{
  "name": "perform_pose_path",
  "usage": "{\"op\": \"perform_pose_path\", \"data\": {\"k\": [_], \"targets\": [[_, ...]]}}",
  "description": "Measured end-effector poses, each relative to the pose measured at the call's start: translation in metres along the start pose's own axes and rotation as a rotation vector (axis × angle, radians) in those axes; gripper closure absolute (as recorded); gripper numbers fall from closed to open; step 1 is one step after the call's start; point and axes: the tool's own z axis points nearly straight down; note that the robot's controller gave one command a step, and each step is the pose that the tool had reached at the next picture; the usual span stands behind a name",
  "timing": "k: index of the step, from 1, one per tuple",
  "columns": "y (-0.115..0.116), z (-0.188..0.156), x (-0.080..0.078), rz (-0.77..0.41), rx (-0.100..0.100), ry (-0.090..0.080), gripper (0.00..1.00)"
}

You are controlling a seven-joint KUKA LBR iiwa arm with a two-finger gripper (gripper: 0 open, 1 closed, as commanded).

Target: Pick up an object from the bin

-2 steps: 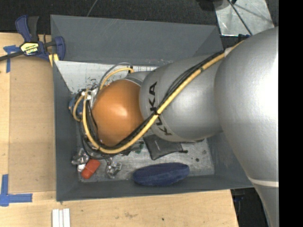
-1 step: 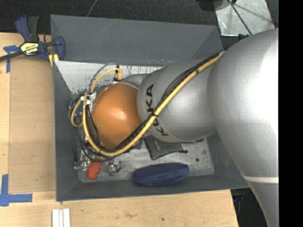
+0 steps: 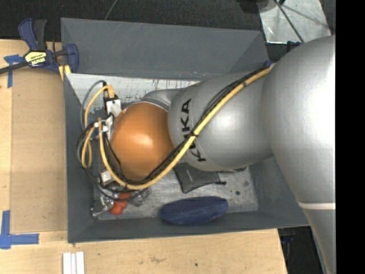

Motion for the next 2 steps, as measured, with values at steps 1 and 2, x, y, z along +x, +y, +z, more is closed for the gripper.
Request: {"op": "perform_pose_path", "data": {"k": [1,2], "targets": [[-0.0001,-0.0013,-0.0035,0.0,0.001,-0.006,1.0],[-0.001,-0.0026,-0.0042,0.004,-0.005,-0.001,1.0]]}}
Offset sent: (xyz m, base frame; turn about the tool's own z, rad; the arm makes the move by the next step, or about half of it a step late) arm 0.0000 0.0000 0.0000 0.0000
